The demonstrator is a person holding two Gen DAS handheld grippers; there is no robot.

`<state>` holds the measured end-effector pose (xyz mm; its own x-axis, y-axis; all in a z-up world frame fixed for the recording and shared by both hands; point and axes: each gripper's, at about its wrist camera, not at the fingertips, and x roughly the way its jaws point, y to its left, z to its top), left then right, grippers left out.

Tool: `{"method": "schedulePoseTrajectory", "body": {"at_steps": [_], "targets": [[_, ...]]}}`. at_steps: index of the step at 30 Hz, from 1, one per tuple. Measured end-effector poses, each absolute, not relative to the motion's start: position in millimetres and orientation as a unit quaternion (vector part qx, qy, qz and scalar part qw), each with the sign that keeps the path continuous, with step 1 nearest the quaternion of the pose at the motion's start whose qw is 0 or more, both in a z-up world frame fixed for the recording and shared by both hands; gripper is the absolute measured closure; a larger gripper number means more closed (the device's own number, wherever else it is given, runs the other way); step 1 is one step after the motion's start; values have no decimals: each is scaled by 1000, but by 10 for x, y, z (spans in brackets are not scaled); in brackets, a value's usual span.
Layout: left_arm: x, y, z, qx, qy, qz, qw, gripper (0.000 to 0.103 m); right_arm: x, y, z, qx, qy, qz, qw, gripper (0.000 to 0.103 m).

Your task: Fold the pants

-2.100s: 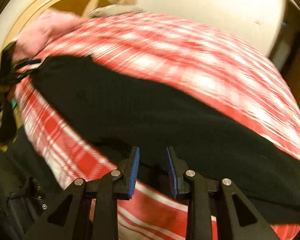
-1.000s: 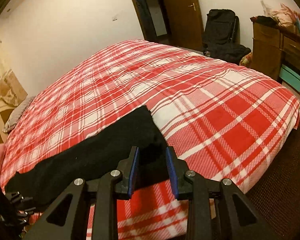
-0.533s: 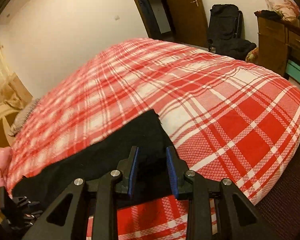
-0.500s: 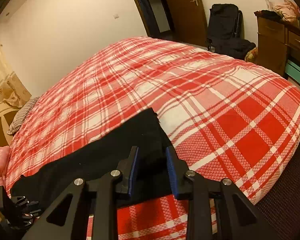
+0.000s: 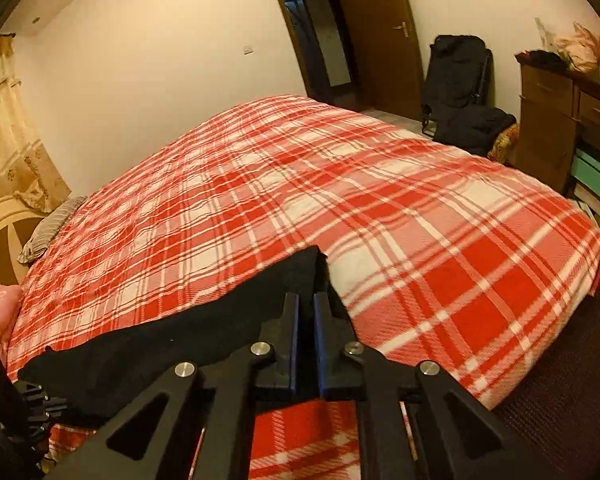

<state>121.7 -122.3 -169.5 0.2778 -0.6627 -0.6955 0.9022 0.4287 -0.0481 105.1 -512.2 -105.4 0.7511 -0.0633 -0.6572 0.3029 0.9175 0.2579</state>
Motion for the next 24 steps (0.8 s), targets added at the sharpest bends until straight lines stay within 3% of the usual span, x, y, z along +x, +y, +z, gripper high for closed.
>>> {"method": "schedulePoseTrajectory", "body": {"at_steps": [11,17,18,19,21,24], "targets": [[1208,-1264,-1834,184,342,-499,775,98,836,-5124,-927,174,308,-100,930,97],[1173,-1307,-1883,192,349,-503,767,98,928,-5233,-1232,165,364,-125,908,96],[1160,-1317,-1910,195,355,-506,762,98,908,-5274,-1269,173,366,-133,905,88],[1139,-1323,-1931,197,360,-510,756,98,869,-5319,-1284,177,364,-150,902,67],[1095,-1328,-1961,206,363,-517,747,98,766,-5376,-1244,176,346,-182,903,43],[1063,-1338,-2007,222,367,-513,743,98,704,-5391,-1070,177,320,-181,913,43]]}}
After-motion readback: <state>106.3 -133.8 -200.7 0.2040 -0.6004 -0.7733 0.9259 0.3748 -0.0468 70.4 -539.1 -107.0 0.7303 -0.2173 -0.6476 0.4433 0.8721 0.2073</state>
